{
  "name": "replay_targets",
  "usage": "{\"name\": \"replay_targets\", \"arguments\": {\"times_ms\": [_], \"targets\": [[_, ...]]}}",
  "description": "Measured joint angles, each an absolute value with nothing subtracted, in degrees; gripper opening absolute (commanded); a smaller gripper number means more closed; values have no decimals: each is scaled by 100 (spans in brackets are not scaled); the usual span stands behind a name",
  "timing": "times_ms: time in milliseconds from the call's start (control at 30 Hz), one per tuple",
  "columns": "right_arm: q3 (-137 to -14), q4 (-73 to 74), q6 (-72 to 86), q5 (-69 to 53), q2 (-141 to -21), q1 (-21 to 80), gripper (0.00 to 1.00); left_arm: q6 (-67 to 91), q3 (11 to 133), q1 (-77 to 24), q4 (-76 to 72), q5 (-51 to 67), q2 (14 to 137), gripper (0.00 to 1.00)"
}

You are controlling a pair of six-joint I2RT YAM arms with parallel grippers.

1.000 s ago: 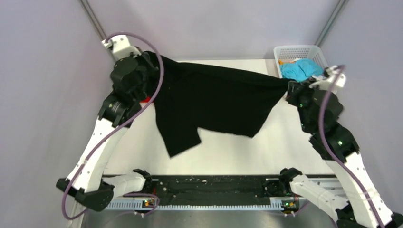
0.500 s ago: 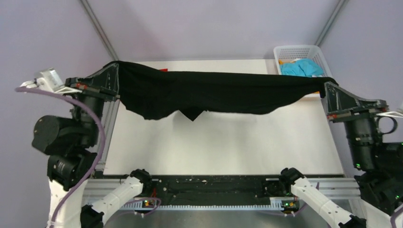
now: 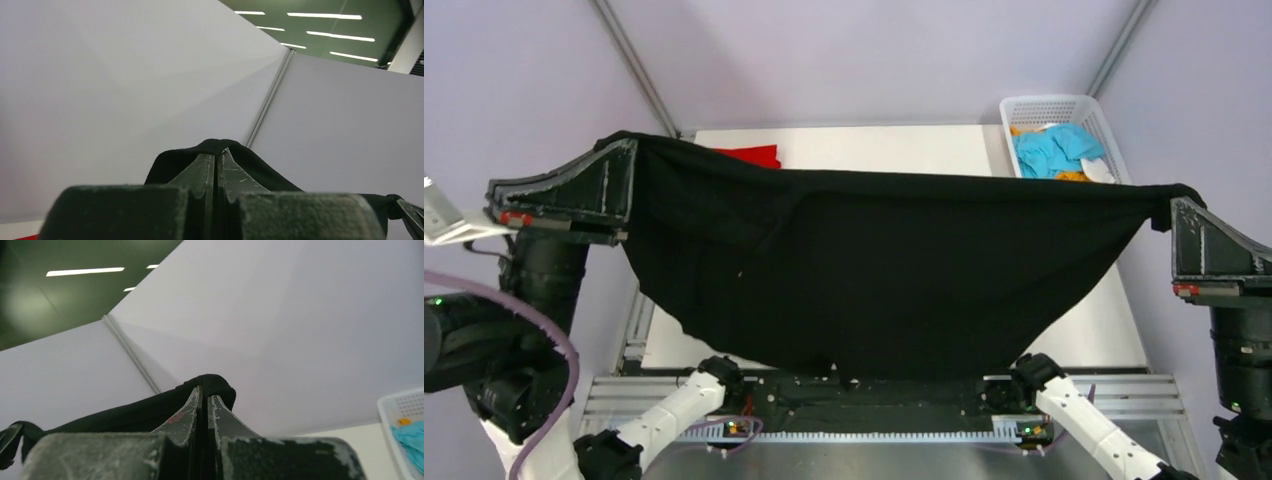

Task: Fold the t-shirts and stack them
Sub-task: Flatten out the tshirt

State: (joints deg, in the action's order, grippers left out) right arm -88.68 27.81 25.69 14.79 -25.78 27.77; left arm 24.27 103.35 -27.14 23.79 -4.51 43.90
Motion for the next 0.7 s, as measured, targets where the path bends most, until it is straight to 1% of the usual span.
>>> {"name": "replay_targets", "arguments": {"times_ms": [133, 267, 400, 533, 567, 633, 667, 700], "targets": [[-8458, 2663, 2556, 2176, -2604, 2744, 0, 2320, 10313, -2716, 2283, -755, 4799, 0], [-7784, 2432, 2547, 3317, -2919, 2742, 0, 2045, 9981, -2716, 1892, -1636, 5717, 0], [-6949, 2095, 2569, 4591, -3747, 2729, 0, 1804, 9550, -2536, 1476, -2515, 7126, 0], [-6213, 1868, 2683, 5393, -4713, 2718, 0, 1837, 9310, -2093, 1306, -2526, 9006, 0], [-6066, 1822, 2738, 5505, -5028, 2694, 0, 1890, 9334, -1981, 1319, -2449, 9500, 4], [-5894, 1728, 2877, 5518, -5714, 2543, 3, 2003, 9555, -1765, 1444, -2281, 10497, 20], [-5870, 1627, 2950, 5443, -6130, 2401, 3, 2053, 9758, -1664, 1551, -2204, 10989, 23], [-5857, 1490, 2995, 5341, -6539, 2252, 3, 2123, 10051, -1573, 1656, -2152, 11509, 30]]}}
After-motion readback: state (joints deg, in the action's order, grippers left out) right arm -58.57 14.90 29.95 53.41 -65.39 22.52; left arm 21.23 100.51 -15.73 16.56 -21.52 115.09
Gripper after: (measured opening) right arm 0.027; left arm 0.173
